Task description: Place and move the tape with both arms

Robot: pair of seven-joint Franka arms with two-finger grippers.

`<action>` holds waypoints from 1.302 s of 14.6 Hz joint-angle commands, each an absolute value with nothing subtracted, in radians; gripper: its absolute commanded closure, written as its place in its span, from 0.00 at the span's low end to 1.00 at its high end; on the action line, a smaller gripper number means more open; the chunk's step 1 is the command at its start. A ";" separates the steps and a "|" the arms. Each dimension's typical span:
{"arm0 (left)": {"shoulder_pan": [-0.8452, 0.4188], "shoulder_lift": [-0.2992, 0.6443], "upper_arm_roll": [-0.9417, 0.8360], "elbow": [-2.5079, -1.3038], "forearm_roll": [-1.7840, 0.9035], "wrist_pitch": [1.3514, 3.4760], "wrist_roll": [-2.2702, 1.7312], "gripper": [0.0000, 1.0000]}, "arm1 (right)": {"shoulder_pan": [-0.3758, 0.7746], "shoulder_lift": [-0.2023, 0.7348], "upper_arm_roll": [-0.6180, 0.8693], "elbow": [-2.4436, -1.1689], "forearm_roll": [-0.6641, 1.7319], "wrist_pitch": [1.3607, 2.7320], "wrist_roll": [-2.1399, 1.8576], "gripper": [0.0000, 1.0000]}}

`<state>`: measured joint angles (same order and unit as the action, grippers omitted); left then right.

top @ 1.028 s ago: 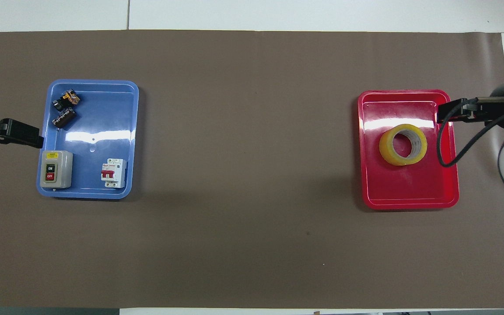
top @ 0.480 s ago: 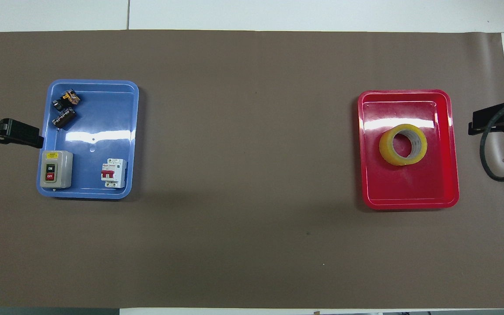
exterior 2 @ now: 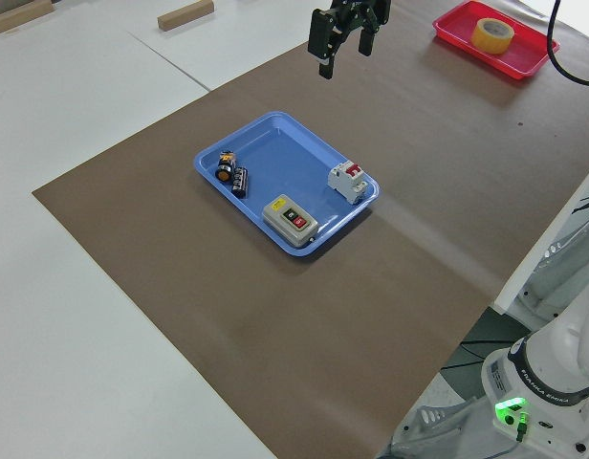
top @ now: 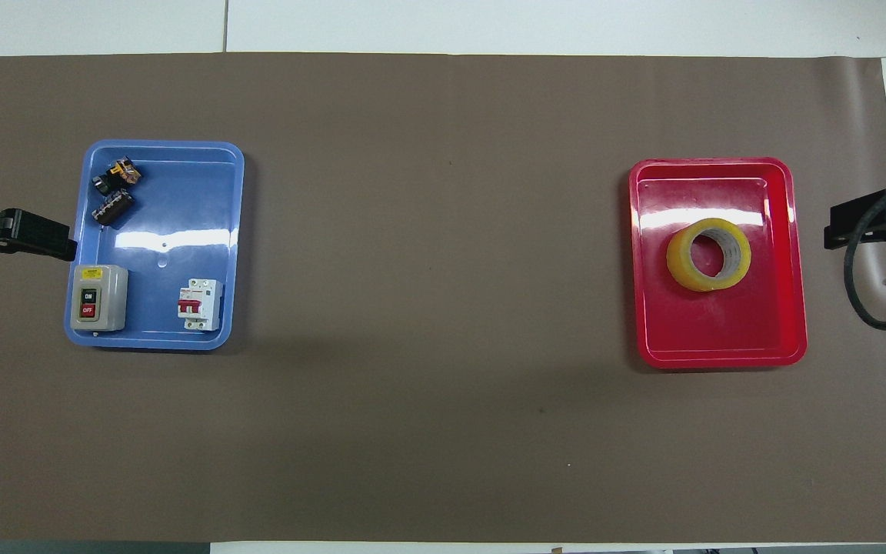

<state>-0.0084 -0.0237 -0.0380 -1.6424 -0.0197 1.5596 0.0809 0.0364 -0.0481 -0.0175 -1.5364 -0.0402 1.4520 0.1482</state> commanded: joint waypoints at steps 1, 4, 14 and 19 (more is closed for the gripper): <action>-0.009 -0.043 -0.040 -1.658 -0.002 1.562 0.090 0.00 | 0.037 -0.009 -0.009 -1.471 -0.060 1.426 0.123 0.00; -0.009 -0.043 -0.040 -1.660 -0.002 1.560 0.091 0.00 | 0.037 -0.012 -0.009 -1.486 -0.063 1.447 0.121 0.00; -0.002 -0.043 -0.038 -1.660 -0.002 1.560 0.091 0.00 | 0.035 -0.015 -0.009 -1.497 -0.054 1.460 0.092 0.00; -0.002 -0.043 -0.038 -1.658 -0.002 1.560 0.091 0.00 | 0.037 -0.017 -0.002 -1.497 -0.063 1.457 0.089 0.00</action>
<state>-0.0075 -0.0237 -0.0367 -1.6424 -0.0193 1.5596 0.0809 0.0375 -0.0201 -0.0080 -1.5053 -0.0503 1.4536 0.1102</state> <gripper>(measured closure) 0.000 0.000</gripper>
